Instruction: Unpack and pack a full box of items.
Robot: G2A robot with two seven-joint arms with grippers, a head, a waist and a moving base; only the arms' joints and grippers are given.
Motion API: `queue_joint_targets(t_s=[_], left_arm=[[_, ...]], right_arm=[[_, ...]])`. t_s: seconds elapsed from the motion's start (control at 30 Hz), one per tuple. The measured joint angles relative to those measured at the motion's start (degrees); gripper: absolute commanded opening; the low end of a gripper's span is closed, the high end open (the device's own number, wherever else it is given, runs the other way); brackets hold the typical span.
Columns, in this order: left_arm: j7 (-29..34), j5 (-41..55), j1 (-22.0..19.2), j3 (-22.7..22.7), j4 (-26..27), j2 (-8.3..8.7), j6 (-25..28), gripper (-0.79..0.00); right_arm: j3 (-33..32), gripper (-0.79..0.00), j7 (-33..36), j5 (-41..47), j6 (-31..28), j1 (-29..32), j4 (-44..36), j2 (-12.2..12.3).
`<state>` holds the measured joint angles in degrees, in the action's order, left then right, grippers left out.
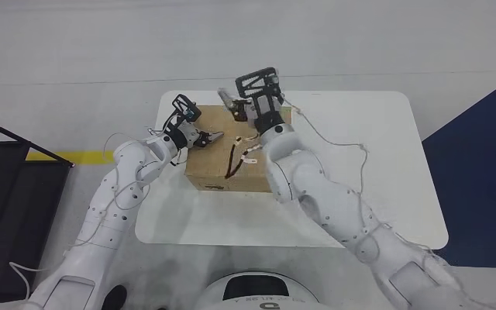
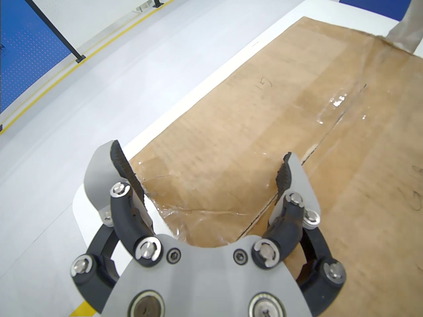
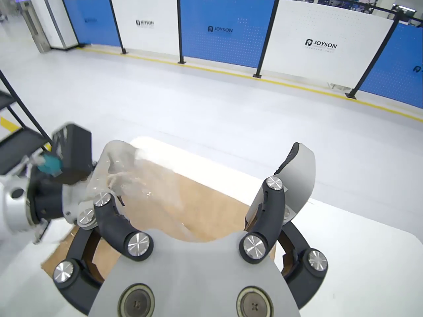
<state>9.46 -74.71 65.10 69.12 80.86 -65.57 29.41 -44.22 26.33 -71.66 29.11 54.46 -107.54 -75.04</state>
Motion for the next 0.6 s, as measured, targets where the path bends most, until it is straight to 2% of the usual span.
queue_joint_targets(t_s=[0.1,0.33,0.47,0.6], left_arm=[[0.0,0.0,0.0,0.0,0.0,0.00,0.0,0.000],[0.0,0.0,0.0,0.0,0.0,0.00,0.0,0.000],[0.0,0.0,0.0,0.0,0.0,0.00,0.0,0.000],[0.0,0.0,0.0,0.0,0.0,0.00,0.0,0.000]], right_arm=[[-1.2,0.000,-0.7,1.8,1.0,-1.6,-2.4,-0.8],[-4.7,0.000,0.9,3.7,0.9,-1.0,-3.6,-1.4],[-7.8,0.000,2.3,6.8,-0.6,0.5,-3.4,-1.4],[-13.2,0.000,5.5,14.2,-4.9,3.8,-4.7,-0.9]])
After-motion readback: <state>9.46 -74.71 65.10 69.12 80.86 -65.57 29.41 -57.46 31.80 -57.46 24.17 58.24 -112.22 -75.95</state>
